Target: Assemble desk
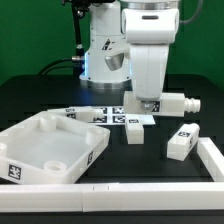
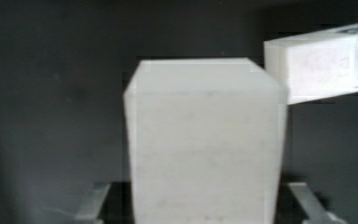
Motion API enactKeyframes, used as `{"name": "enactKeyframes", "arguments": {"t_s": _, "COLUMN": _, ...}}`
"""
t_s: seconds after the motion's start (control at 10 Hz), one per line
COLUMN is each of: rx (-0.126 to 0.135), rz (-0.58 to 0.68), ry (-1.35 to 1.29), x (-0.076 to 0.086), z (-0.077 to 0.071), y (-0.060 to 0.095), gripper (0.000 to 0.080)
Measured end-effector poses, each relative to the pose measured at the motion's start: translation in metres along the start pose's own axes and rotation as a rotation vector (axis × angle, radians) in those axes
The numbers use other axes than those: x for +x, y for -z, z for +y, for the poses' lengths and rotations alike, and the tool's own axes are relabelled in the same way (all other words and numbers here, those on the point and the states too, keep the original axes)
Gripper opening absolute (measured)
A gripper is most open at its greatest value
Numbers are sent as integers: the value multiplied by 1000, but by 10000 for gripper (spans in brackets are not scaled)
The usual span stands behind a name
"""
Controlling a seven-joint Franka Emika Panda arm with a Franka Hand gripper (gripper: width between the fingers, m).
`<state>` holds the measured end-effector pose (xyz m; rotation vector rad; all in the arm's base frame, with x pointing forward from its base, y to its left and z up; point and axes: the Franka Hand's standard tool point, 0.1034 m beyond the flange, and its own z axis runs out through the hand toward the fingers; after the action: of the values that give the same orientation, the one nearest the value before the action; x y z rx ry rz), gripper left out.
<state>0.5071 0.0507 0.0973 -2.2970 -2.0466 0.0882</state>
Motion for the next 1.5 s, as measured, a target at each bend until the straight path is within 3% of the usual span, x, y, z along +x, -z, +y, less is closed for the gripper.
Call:
{"name": "enactKeyframes", "arguments": {"t_s": 0.2, "rx": -31, "rz": 19, "ry": 52, "x": -8, "z": -20, "y": -6, "gripper": 284}}
{"name": "enactKeyframes", "arguments": {"t_s": 0.3, "rx": -19, "rz": 9, "ry": 89, "x": -9, "z": -19, "y": -7, "gripper": 284}}
{"name": "enactKeyframes", "arguments": {"t_s": 0.6, "rx": -20, "rz": -1, "ry": 280, "x": -12, "z": -18, "y": -8, "gripper": 284}}
{"name": "enactKeyframes", "arguments": {"t_s": 0.8, "rx": -6, "rz": 8, "ry": 569, "x": 1, "z": -41, "y": -19, "gripper": 284}}
{"name": "enactKeyframes", "arguments": {"t_s": 1.0, "rx": -32, "rz": 2, "ry": 713, "x": -6, "z": -43, "y": -12, "gripper": 284}}
{"name": "enactKeyframes", "arguments": {"t_s": 1.3, "rx": -19, "rz": -21, "ry": 856, "x": -12, "z": -43, "y": -16, "gripper": 284}}
{"name": "enactKeyframes", "arguments": {"t_s": 1.4, "rx": -17, "rz": -23, "ry": 937, "x": -9, "z": -47, "y": -18, "gripper": 284}}
{"name": "enactKeyframes", "arguments": {"t_s": 1.5, "rx": -9, "rz": -12, "ry": 1080, "x": 4, "z": -60, "y": -24, "gripper": 284}}
